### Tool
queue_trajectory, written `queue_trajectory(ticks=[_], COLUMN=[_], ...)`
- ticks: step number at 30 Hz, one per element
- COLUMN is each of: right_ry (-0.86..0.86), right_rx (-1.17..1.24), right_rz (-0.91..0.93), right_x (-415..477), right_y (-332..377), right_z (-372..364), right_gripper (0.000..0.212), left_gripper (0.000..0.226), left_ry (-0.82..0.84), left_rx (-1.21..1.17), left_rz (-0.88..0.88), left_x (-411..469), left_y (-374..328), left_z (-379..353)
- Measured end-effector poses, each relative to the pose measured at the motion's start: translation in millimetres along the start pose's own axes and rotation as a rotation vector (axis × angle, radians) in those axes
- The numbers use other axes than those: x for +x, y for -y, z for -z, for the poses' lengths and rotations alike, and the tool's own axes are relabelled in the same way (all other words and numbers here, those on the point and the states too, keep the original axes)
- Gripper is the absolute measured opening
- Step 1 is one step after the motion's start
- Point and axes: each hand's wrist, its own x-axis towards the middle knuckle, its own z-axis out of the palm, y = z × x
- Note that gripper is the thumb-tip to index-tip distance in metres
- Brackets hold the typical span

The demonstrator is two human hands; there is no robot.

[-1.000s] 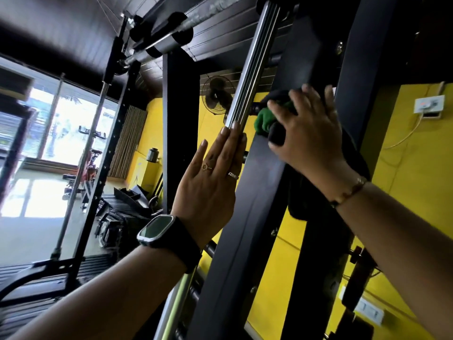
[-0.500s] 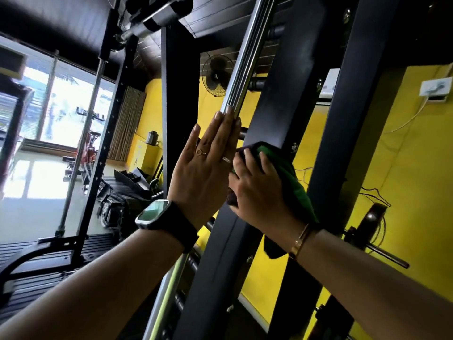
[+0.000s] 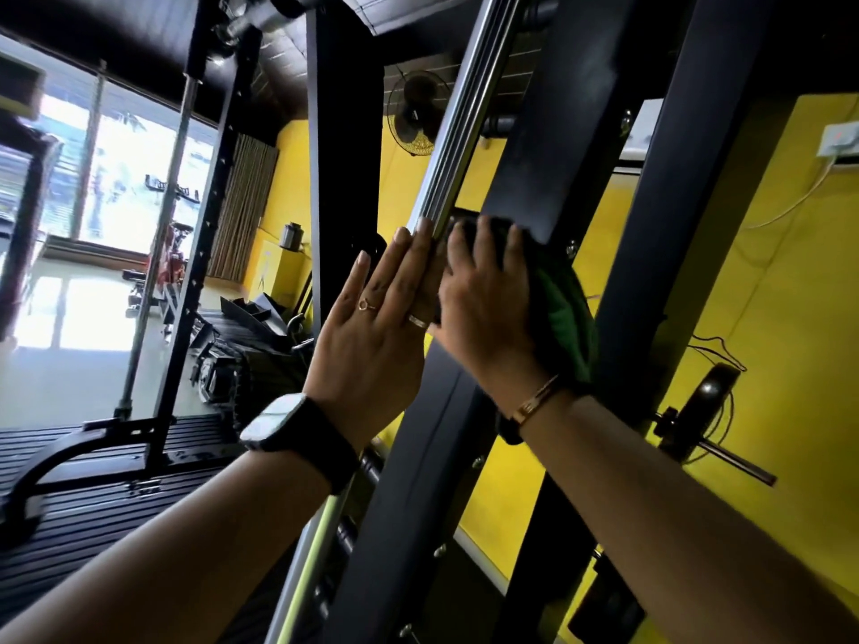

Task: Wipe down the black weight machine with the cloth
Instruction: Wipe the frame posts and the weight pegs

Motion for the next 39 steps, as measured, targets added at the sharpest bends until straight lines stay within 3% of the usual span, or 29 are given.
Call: queue_trajectory(ticks=[7, 10, 13, 17, 22, 25, 30, 35, 39], right_ry=[0.104, 0.003, -0.056, -0.077, -0.013, 0.011, 0.019, 0.011, 0.030], right_rx=[0.149, 0.282, 0.263, 0.227, 0.062, 0.120, 0.293, 0.381, 0.336], right_rz=[0.151, 0.043, -0.040, -0.143, -0.042, 0.038, 0.160, 0.031, -0.047], right_x=[-97.8, -109.6, -91.2, -52.9, -69.8, -114.0, -187.2, -175.0, -136.0], right_y=[71.8, 52.6, 21.4, 11.6, 62.8, 103.3, 126.4, 85.3, 82.3], right_z=[-29.1, -27.2, -17.5, -14.6, -26.2, -38.6, -53.6, -37.3, -34.0], right_gripper=[0.055, 0.068, 0.086, 0.076, 0.082, 0.078, 0.048, 0.081, 0.077], left_gripper=[0.069, 0.072, 0.082, 0.075, 0.075, 0.068, 0.053, 0.069, 0.059], left_ry=[-0.008, 0.012, 0.021, 0.012, 0.013, 0.014, 0.053, 0.056, 0.061], left_rx=[-0.076, -0.103, -0.122, -0.137, -0.142, -0.114, -0.107, -0.136, -0.150], left_rz=[0.018, 0.036, 0.038, 0.032, 0.039, 0.046, 0.020, 0.016, 0.030], left_x=[-16.5, -24.9, -33.5, -42.6, -59.5, -73.4, -104.9, -135.1, -151.1], left_y=[-0.1, -1.2, -3.0, -2.7, -3.1, -5.3, -6.2, -5.9, -6.5], left_z=[0.2, -0.8, -1.5, -0.6, -2.8, -4.5, -5.8, -9.2, -10.7])
